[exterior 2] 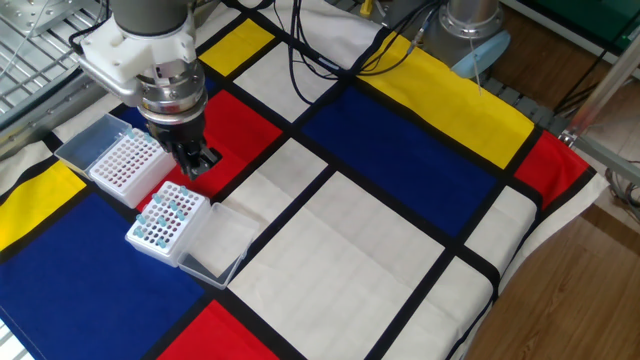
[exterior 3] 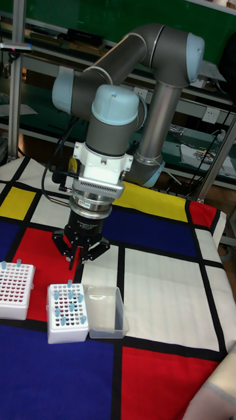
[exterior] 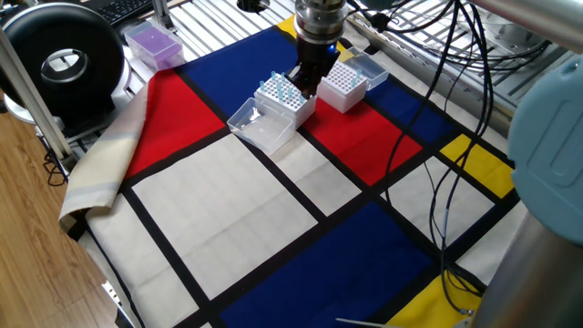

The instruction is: Transfer all medium pipette tips from one holder to another

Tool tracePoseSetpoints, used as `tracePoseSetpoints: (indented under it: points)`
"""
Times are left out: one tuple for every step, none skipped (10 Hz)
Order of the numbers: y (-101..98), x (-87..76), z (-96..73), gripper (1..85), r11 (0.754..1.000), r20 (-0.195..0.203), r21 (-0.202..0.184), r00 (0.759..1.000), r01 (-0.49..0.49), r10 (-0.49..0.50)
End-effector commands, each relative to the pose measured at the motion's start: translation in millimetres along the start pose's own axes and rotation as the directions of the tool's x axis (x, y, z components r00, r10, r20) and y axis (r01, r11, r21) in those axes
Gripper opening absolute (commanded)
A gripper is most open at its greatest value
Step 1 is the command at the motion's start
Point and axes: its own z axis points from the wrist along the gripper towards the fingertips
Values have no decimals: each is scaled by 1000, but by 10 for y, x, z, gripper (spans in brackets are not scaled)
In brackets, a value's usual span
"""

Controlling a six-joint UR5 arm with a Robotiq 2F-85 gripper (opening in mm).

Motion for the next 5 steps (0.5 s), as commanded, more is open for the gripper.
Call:
tracePoseSetpoints:
  points:
    - [-85,73,8,213,1000,-46,14,999,-10,11]
    - [-101,100,5,213,1000,-56,21,998,-22,23]
    - [-134,142,-4,213,999,-74,33,997,-26,28]
    - [-141,140,-11,213,999,-77,34,996,-32,34]
    - [-132,123,-24,213,999,-79,29,996,-32,34]
